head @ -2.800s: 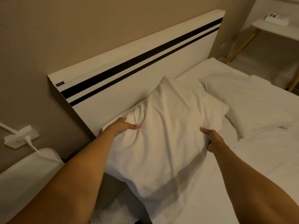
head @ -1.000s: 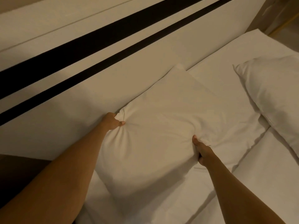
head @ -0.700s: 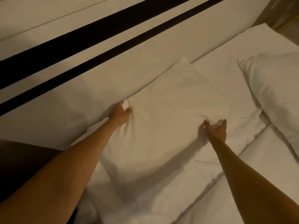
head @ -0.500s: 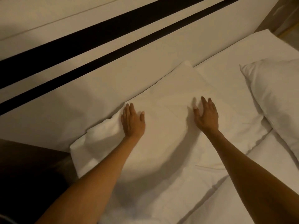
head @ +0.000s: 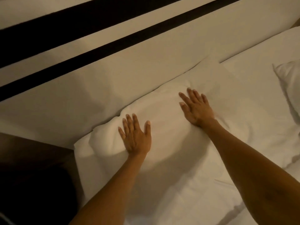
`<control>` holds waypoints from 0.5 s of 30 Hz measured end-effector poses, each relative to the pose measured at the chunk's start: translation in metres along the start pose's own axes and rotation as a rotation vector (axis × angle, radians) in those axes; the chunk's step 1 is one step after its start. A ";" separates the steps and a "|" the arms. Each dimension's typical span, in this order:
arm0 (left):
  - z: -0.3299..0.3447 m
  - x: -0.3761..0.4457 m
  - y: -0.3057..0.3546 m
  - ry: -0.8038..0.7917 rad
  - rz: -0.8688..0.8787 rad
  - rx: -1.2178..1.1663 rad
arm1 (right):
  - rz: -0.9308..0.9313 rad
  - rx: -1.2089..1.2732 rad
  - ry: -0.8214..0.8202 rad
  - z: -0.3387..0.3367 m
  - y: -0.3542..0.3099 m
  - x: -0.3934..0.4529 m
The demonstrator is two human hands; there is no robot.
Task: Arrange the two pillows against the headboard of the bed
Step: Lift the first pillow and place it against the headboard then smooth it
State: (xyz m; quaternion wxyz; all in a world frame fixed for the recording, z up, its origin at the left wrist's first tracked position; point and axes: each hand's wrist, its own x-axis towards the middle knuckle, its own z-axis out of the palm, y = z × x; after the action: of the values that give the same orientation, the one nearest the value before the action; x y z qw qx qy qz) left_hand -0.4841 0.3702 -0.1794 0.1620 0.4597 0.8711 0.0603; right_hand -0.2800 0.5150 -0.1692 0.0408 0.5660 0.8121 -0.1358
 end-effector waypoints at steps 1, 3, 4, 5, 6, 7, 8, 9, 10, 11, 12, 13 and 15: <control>-0.001 0.002 -0.010 -0.001 -0.045 -0.007 | 0.019 -0.021 -0.011 -0.003 0.012 0.005; -0.004 0.005 -0.029 -0.024 -0.140 -0.023 | 0.067 -0.065 -0.022 -0.013 0.037 0.012; -0.007 0.007 -0.039 -0.041 -0.186 -0.032 | 0.105 -0.083 -0.021 -0.018 0.050 0.016; -0.010 0.010 -0.048 -0.056 -0.228 -0.037 | 0.153 -0.090 -0.020 -0.023 0.062 0.018; -0.015 0.013 -0.056 -0.062 -0.265 -0.032 | 0.202 -0.091 -0.019 -0.029 0.075 0.020; -0.020 0.015 -0.062 -0.050 -0.291 -0.018 | 0.246 -0.088 -0.014 -0.035 0.084 0.021; -0.025 0.016 -0.065 -0.017 -0.297 -0.003 | 0.280 -0.077 -0.004 -0.040 0.090 0.021; -0.030 0.015 -0.065 0.029 -0.284 0.005 | 0.293 -0.061 0.010 -0.046 0.090 0.020; -0.033 0.011 -0.062 0.075 -0.256 0.002 | 0.280 -0.044 0.024 -0.051 0.085 0.018; -0.036 0.003 -0.054 0.110 -0.220 -0.011 | 0.238 -0.024 0.033 -0.054 0.075 0.014; -0.037 -0.008 -0.043 0.130 -0.178 -0.038 | 0.174 -0.001 0.045 -0.056 0.061 0.007; -0.035 -0.021 -0.030 0.140 -0.125 -0.076 | 0.097 0.021 0.062 -0.054 0.045 -0.002; -0.029 -0.050 -0.002 0.142 0.013 -0.131 | -0.045 0.064 0.085 -0.048 0.014 -0.025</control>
State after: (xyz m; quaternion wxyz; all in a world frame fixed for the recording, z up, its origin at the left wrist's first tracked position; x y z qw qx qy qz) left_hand -0.4691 0.3290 -0.1417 0.1291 0.4483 0.8716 0.1504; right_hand -0.2537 0.5098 -0.1204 -0.0149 0.5539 0.8209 -0.1383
